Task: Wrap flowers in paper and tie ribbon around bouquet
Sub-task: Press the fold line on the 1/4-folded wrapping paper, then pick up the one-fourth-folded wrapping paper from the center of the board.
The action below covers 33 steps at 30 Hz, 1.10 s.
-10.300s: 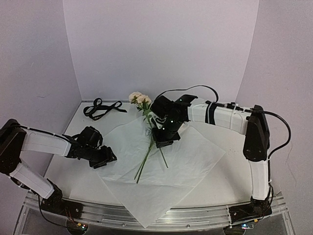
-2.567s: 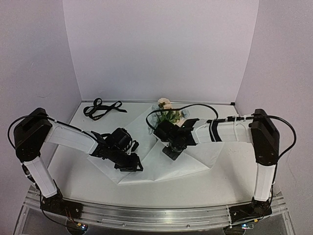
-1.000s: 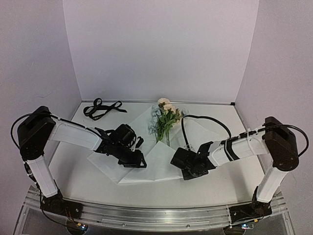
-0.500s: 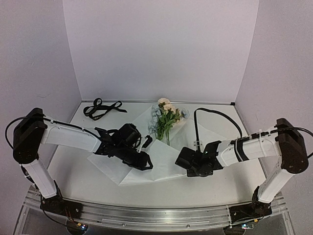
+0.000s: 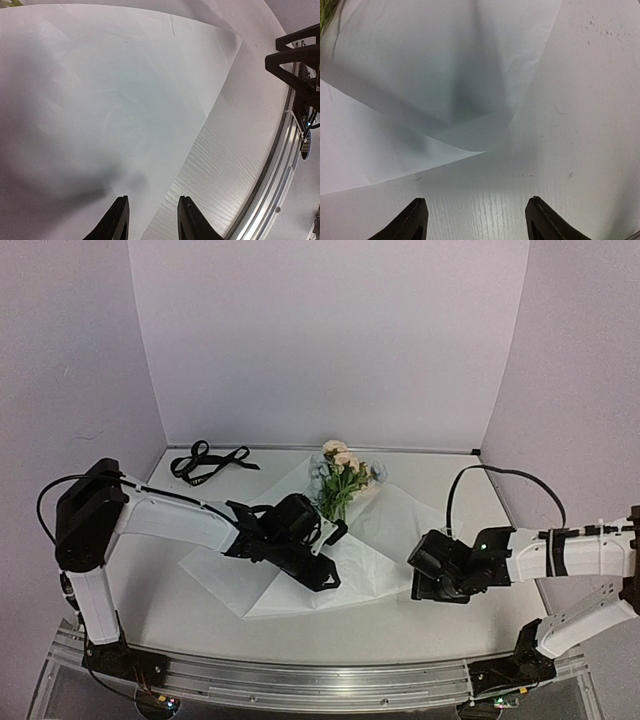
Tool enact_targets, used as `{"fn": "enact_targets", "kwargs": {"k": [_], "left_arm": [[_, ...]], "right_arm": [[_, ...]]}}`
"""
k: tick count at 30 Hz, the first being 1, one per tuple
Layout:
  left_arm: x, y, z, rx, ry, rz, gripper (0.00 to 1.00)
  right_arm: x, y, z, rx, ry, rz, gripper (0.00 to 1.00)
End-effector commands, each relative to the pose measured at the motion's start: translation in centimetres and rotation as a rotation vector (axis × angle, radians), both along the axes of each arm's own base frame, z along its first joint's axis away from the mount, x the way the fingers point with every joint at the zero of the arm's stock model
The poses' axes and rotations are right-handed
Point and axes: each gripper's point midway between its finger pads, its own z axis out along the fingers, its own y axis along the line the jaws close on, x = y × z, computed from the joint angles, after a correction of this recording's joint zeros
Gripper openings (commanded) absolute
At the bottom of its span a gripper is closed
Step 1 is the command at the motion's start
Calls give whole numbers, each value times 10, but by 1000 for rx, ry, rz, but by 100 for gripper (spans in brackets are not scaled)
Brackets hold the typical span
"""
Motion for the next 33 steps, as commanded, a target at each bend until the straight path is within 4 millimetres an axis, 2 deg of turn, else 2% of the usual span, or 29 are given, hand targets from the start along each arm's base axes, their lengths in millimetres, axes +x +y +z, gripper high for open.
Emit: {"fn": "enact_targets", "kwargs": {"k": [1, 7, 17, 22, 26, 33], "left_arm": [[7, -31, 9, -46, -66, -81, 35], [14, -48, 0, -47, -82, -119, 35], [14, -55, -17, -26, -74, -156, 34], [13, -55, -21, -17, -82, -176, 34], [12, -56, -23, -16, -78, -191, 34], [13, -56, -27, 1, -92, -207, 34]], "right_arm": [[-9, -7, -12, 79, 60, -20, 78], [-3, -4, -30, 224, 82, -83, 85], [15, 10, -48, 360, 39, -160, 85], [17, 6, -53, 365, 23, -183, 85], [19, -1, -59, 361, 22, -225, 82], [27, -3, -76, 436, 40, -318, 68]]}}
